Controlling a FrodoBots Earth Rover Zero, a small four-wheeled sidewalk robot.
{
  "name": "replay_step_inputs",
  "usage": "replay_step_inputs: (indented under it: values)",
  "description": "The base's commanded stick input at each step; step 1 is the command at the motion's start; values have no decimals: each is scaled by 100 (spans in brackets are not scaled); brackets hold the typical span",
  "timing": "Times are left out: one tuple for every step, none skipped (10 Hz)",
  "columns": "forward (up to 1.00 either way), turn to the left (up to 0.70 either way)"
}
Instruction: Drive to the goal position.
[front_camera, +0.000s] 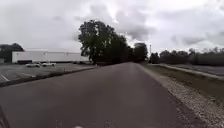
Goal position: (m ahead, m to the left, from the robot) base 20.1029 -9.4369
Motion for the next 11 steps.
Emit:
replay_step_inputs:
  values:
    - [100,-1]
    - [100,-4]
    - [100,-7]
    - [100,-9]
    - [100,-10]
    - [100,-11]
    - [100,-12]
    - [100,-14]
    - [100,-18]
    - [100,-18]
    - [100,-18]
